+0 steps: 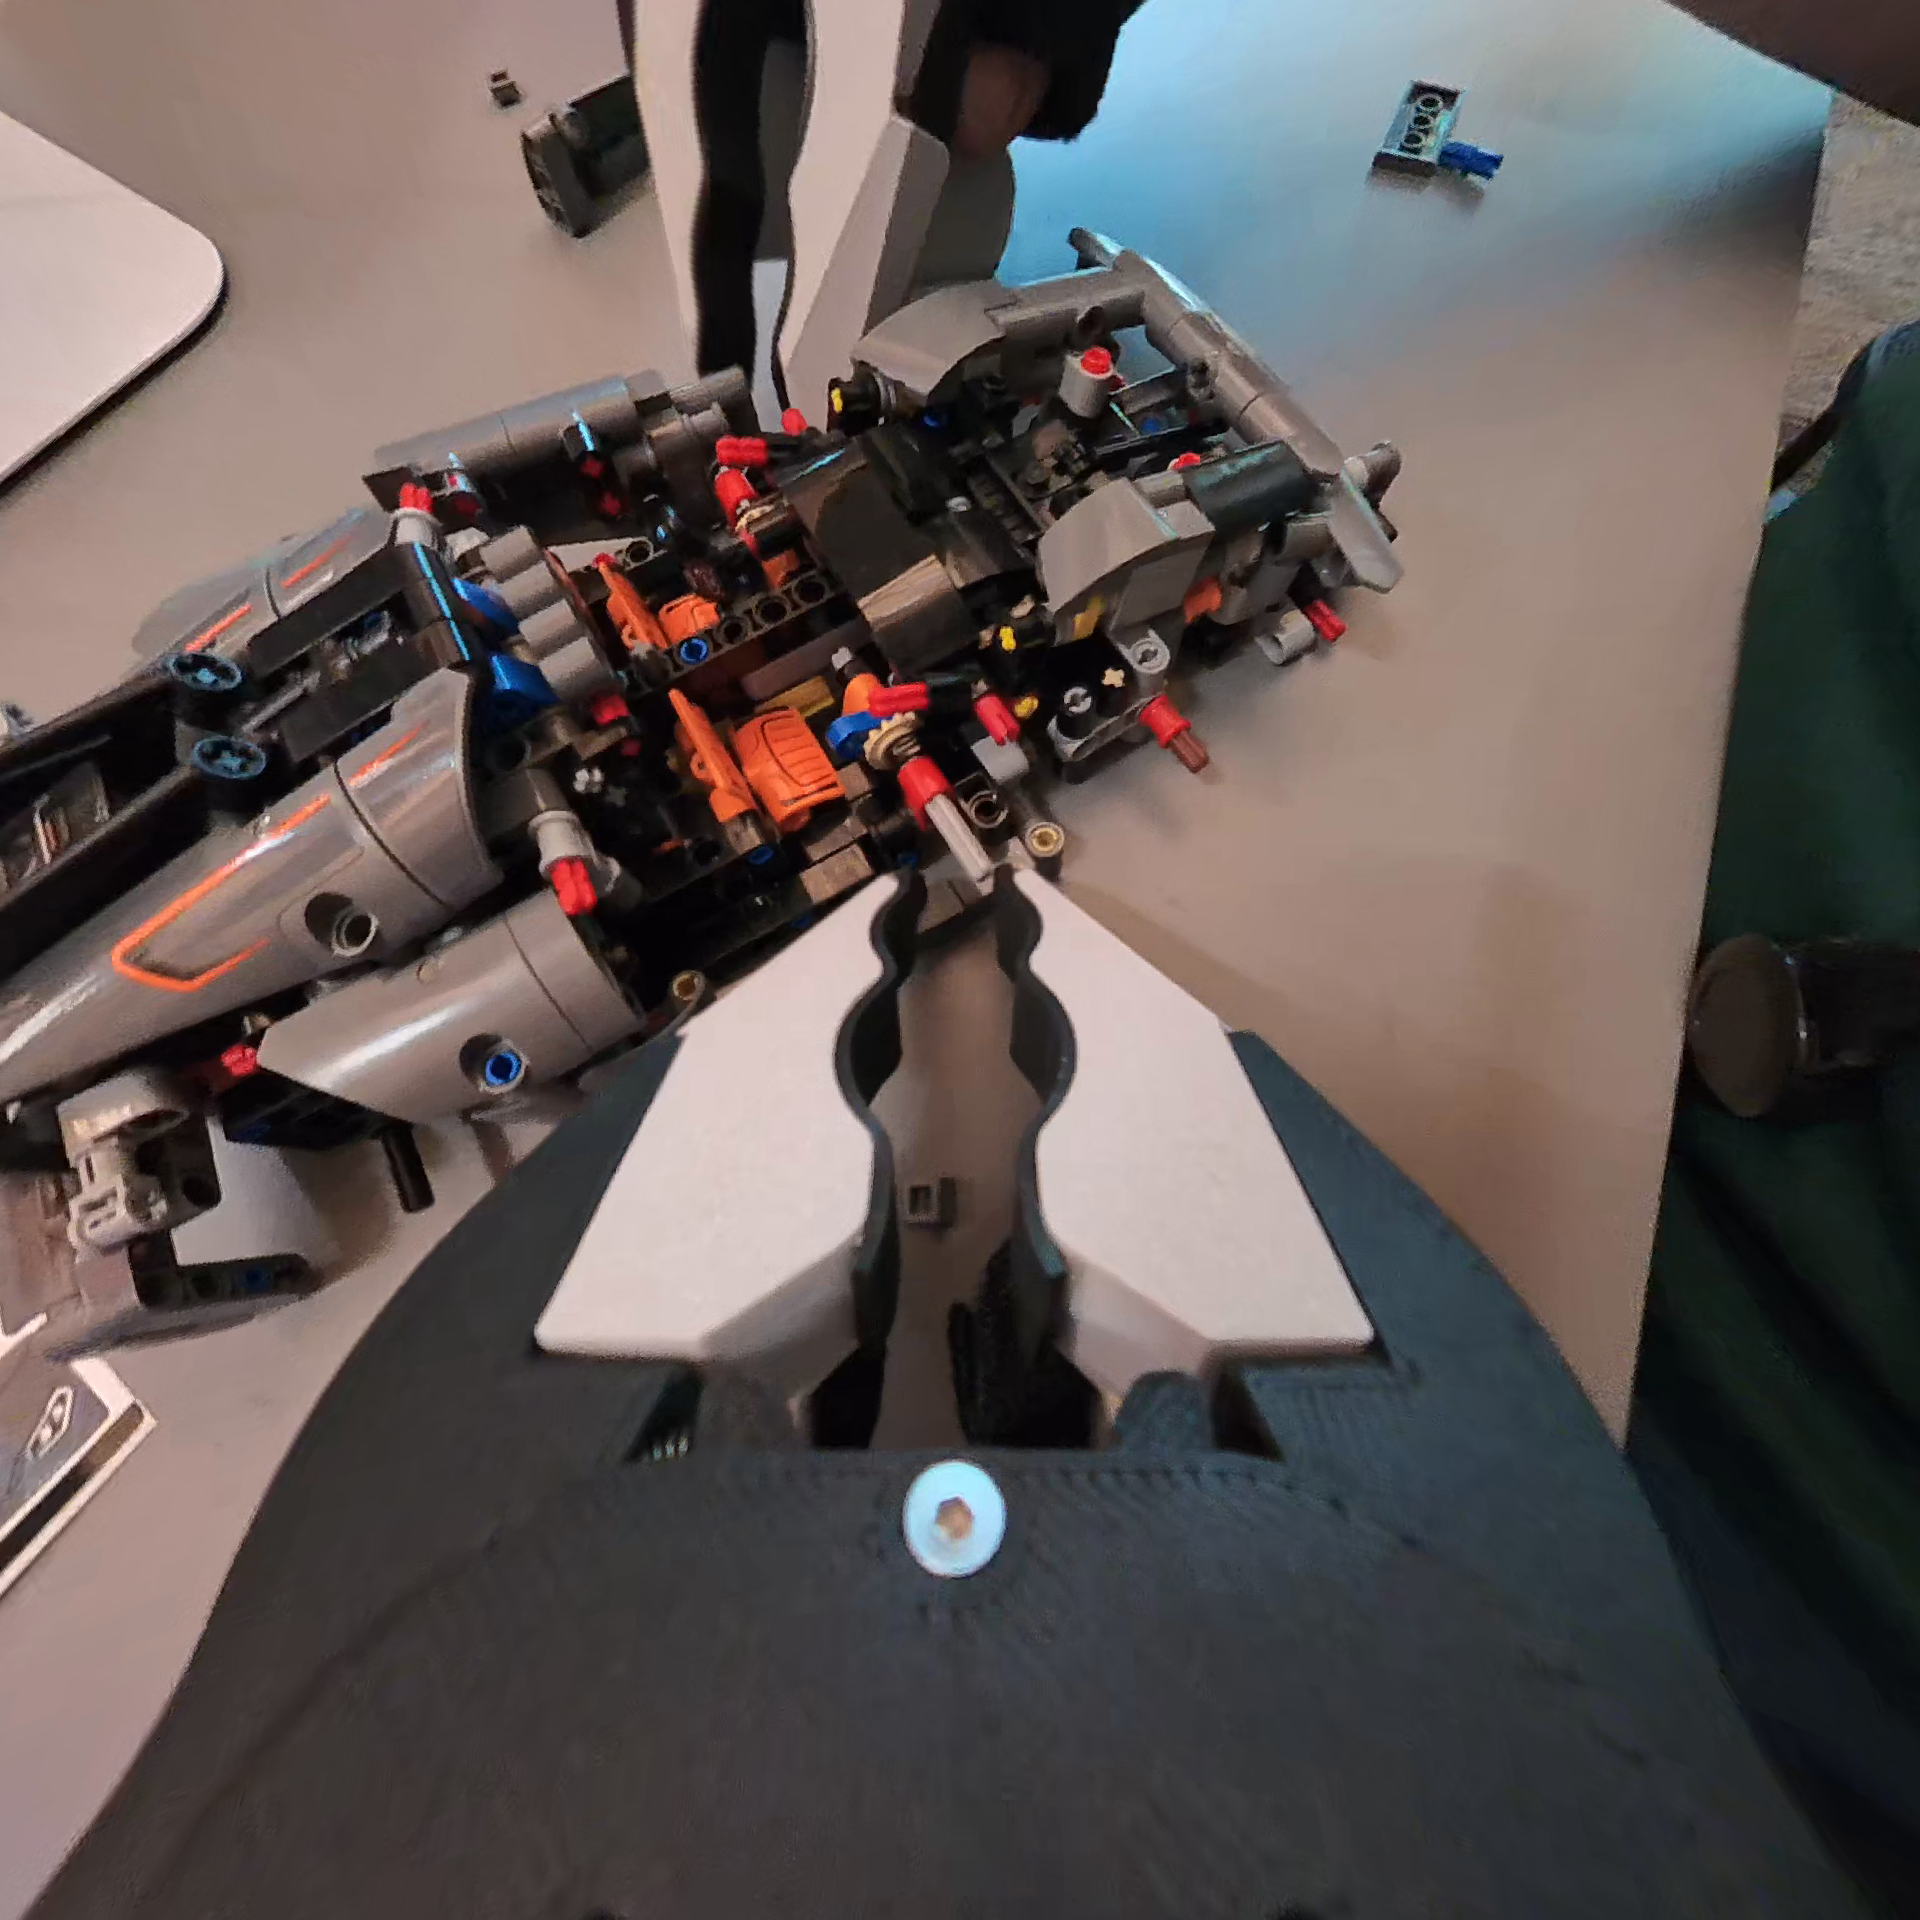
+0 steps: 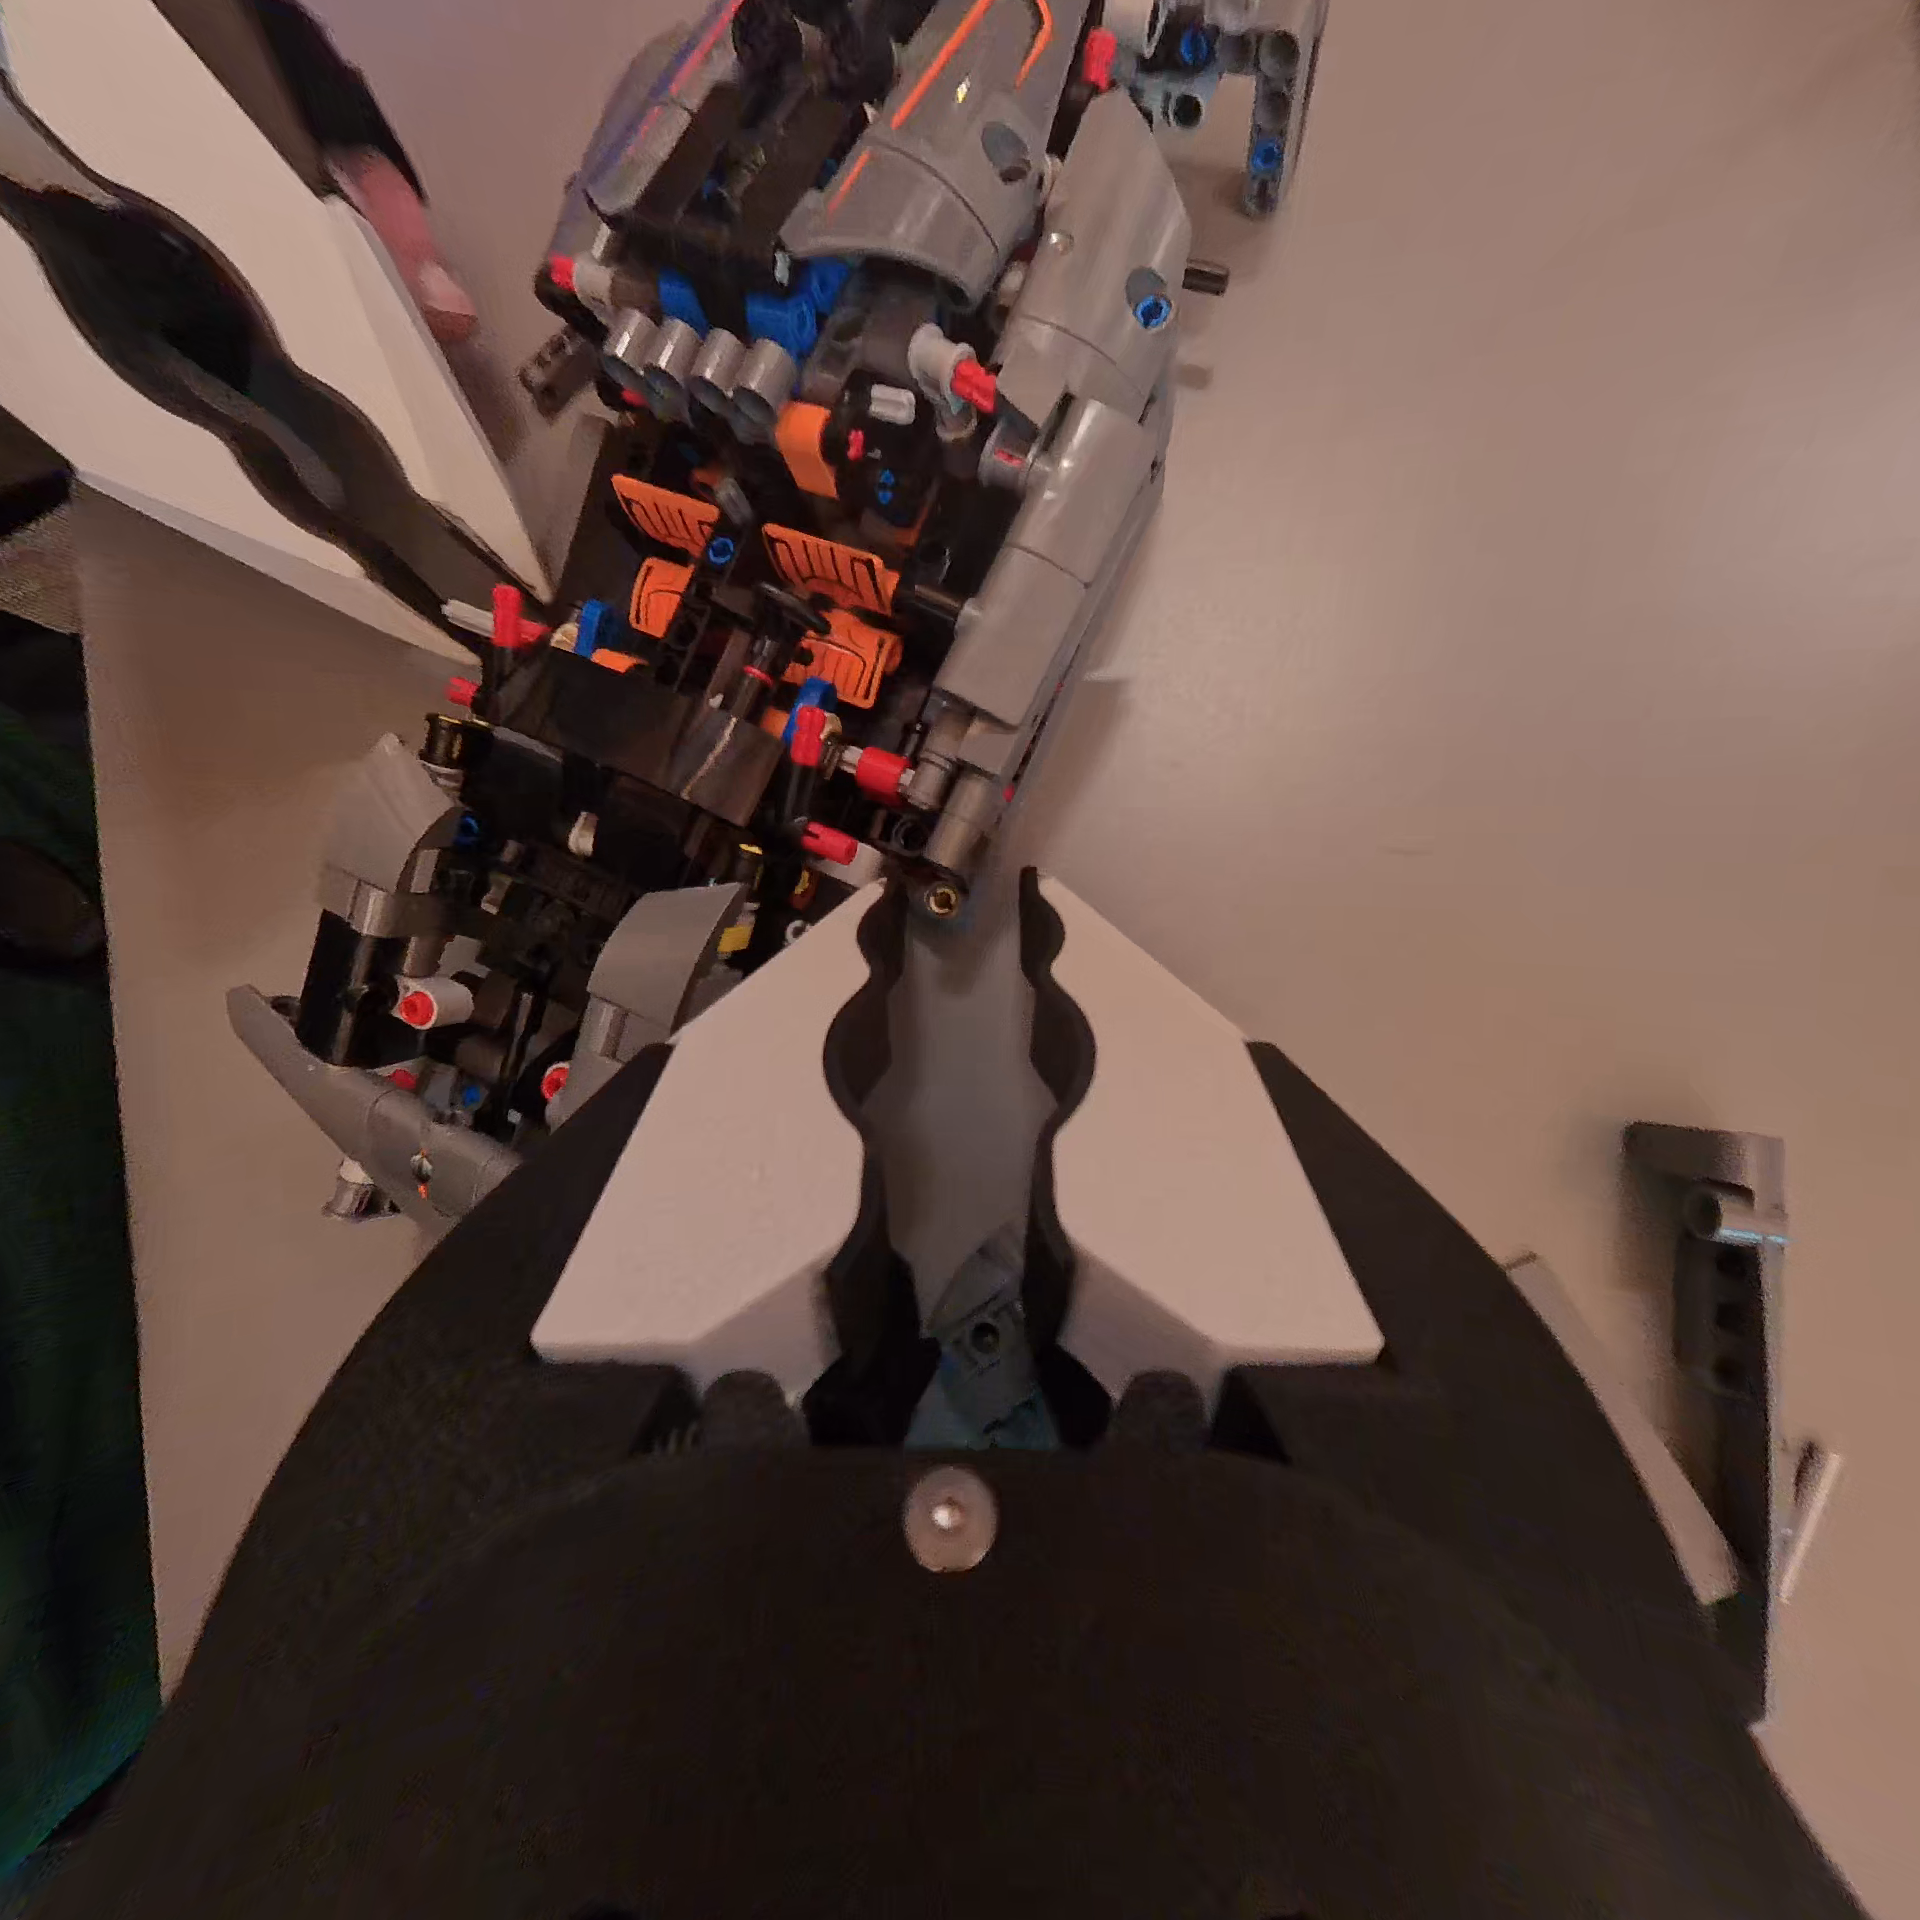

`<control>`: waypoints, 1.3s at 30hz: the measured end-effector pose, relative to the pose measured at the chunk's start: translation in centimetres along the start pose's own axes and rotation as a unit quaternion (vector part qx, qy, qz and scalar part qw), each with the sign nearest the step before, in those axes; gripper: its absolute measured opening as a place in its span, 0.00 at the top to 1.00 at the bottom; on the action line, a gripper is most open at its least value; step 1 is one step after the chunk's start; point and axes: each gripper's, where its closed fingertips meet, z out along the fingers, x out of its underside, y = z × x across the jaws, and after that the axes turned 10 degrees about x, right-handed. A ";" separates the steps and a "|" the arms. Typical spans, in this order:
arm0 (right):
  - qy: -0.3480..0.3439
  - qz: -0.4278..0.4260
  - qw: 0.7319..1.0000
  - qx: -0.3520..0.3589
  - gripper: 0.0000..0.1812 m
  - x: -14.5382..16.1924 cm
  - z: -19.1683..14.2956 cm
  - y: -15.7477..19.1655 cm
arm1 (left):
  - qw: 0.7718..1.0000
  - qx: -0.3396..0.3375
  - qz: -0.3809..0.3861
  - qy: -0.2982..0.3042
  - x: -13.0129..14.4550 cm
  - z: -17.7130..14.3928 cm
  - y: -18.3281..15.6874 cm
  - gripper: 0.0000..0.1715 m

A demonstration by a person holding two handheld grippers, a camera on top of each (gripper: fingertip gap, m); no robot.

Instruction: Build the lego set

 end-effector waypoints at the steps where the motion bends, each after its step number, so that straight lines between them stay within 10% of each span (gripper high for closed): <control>1: -0.001 -0.002 1.000 -0.004 0.89 0.0 0.0 0.0 | 1.000 0.001 0.004 0.004 0.0 0.0 0.2 0.92; 39: 0.027 -0.090 0.991 -0.092 0.94 0.2 0.2 0.9 | 0.990 0.136 0.041 0.001 -0.1 0.0 0.1 0.88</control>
